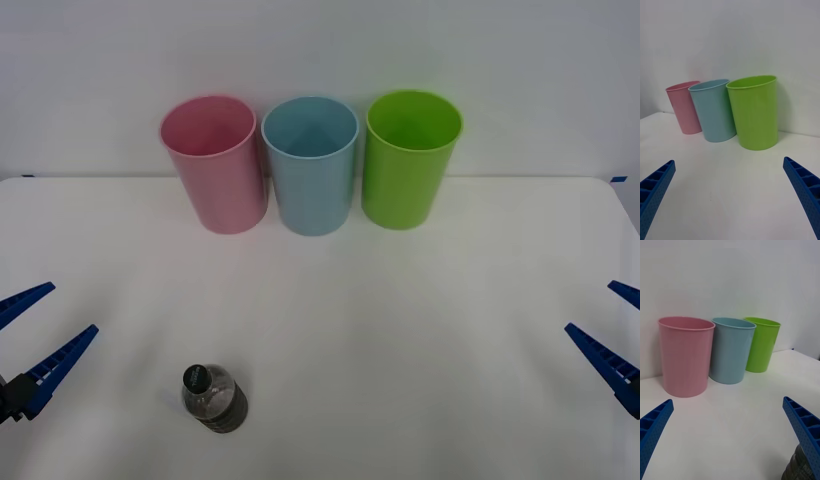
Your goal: Grasp the object on the table and drop it into the matching bin: aluminum can to the light blue bin, PET bottle to the pink bin.
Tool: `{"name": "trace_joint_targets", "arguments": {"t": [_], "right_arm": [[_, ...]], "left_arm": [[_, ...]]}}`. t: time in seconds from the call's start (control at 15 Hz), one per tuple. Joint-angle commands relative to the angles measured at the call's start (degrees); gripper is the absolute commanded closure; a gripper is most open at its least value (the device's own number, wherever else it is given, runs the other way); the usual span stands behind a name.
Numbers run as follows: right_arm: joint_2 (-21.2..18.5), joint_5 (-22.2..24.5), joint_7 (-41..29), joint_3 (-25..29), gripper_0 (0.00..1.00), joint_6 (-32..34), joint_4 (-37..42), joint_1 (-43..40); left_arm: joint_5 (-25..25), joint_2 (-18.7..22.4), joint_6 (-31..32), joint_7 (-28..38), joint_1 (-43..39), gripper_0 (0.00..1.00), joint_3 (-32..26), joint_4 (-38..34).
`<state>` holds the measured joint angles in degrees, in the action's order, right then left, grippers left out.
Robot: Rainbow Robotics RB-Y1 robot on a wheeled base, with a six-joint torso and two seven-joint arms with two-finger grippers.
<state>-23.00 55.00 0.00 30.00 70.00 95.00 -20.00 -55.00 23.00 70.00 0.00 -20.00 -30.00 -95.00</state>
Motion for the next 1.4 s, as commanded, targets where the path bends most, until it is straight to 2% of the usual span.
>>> {"name": "trace_joint_targets", "arguments": {"t": [0.07,0.13,0.27,0.47,0.93,1.27,1.4], "right_arm": [[0.0,0.0,0.0,0.0,0.0,0.0,0.0,0.0],[0.0,0.0,0.0,0.0,0.0,0.0,0.0,0.0],[0.0,0.0,0.0,0.0,0.0,0.0,0.0,0.0],[0.0,0.0,0.0,0.0,0.0,0.0,0.0,0.0],[0.0,0.0,0.0,0.0,0.0,0.0,0.0,0.0],[0.0,0.0,0.0,0.0,0.0,0.0,0.0,0.0],[0.0,0.0,0.0,0.0,0.0,0.0,0.0,0.0]], "left_arm": [[0.0,0.0,0.0,0.0,0.0,0.0,0.0,0.0],[0.0,0.0,0.0,0.0,0.0,0.0,0.0,0.0],[0.6,-2.6,0.6,-0.2,0.7,0.0,2.1,0.4],[2.4,-1.8,0.4,-0.7,0.7,0.0,3.2,0.6],[5.7,10.8,2.4,-1.3,-6.3,0.0,2.0,0.6],[4.8,16.6,4.1,-3.6,-11.7,0.0,2.5,0.6],[2.0,17.9,5.2,-4.8,-12.9,0.0,2.7,0.6]]}}
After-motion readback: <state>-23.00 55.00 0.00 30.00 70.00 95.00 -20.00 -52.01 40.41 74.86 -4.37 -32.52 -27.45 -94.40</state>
